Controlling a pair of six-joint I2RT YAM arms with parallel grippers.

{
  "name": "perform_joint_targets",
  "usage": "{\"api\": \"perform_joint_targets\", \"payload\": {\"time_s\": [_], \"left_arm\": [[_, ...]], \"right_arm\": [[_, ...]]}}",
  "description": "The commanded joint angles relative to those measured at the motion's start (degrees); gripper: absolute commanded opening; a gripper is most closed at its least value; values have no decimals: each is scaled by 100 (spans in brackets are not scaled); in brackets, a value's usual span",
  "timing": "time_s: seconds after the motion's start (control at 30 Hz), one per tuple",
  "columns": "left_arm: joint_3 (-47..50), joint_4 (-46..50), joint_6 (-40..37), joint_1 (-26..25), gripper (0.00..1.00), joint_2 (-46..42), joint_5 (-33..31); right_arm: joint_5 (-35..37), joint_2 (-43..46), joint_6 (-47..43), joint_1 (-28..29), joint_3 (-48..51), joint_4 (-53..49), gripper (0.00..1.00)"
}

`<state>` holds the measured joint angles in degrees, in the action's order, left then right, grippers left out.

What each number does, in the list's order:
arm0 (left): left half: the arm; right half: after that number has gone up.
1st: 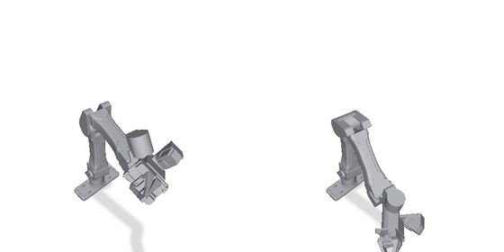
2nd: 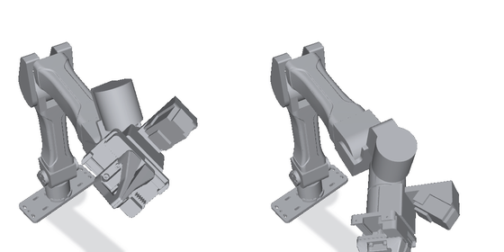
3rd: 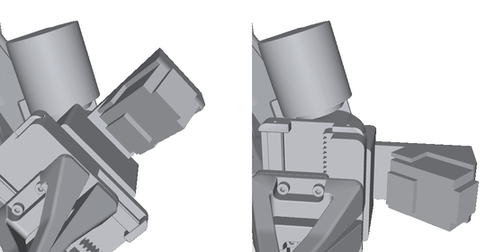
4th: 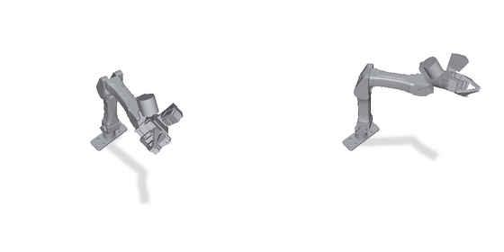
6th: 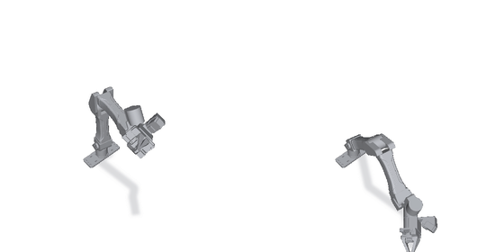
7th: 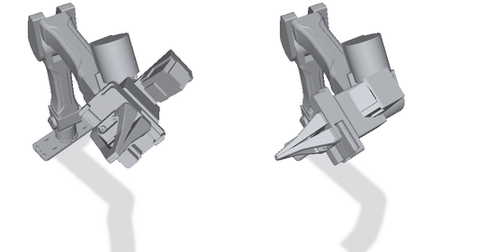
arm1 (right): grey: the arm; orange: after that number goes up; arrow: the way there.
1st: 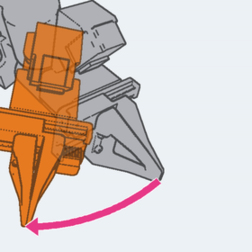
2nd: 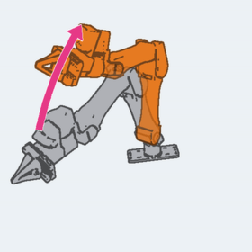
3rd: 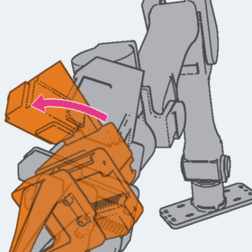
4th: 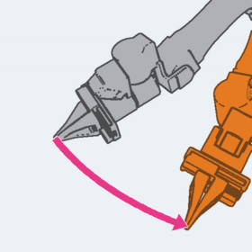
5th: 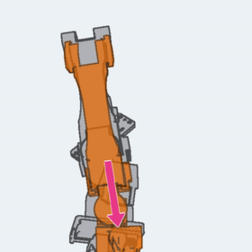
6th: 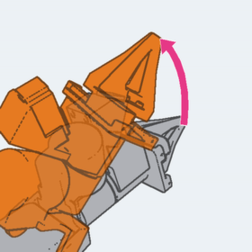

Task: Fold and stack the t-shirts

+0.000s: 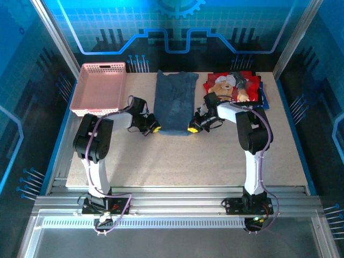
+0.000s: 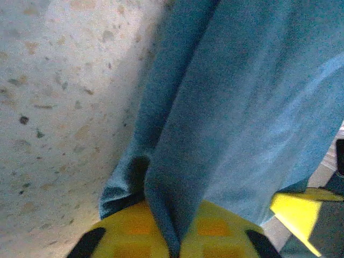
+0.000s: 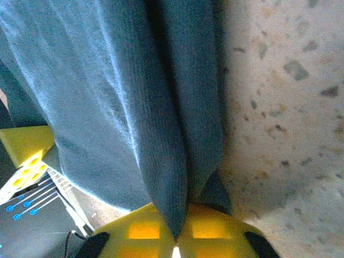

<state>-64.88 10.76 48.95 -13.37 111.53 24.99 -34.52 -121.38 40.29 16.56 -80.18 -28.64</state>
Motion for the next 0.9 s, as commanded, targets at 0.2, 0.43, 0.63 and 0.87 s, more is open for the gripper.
{"api": "perform_joint_targets", "payload": {"time_s": [0.2, 0.43, 0.63, 0.87], "left_arm": [[748, 940, -207, -362, 0, -1713, -555], [2017, 662, 539, -1246, 0, -2744, -1047], [2683, 1408, 1223, -2205, 0, -4278, -1759], [2889, 2248, 2180, -3387, 0, -5563, -2455]], "right_arm": [[51, 1389, -347, 58, 514, -717, 0], [42, 2640, 9, 424, 1974, -423, 0], [244, 4049, 225, 883, 3136, -789, 0], [279, 5667, 758, 1244, 3887, -1213, 0]]}}
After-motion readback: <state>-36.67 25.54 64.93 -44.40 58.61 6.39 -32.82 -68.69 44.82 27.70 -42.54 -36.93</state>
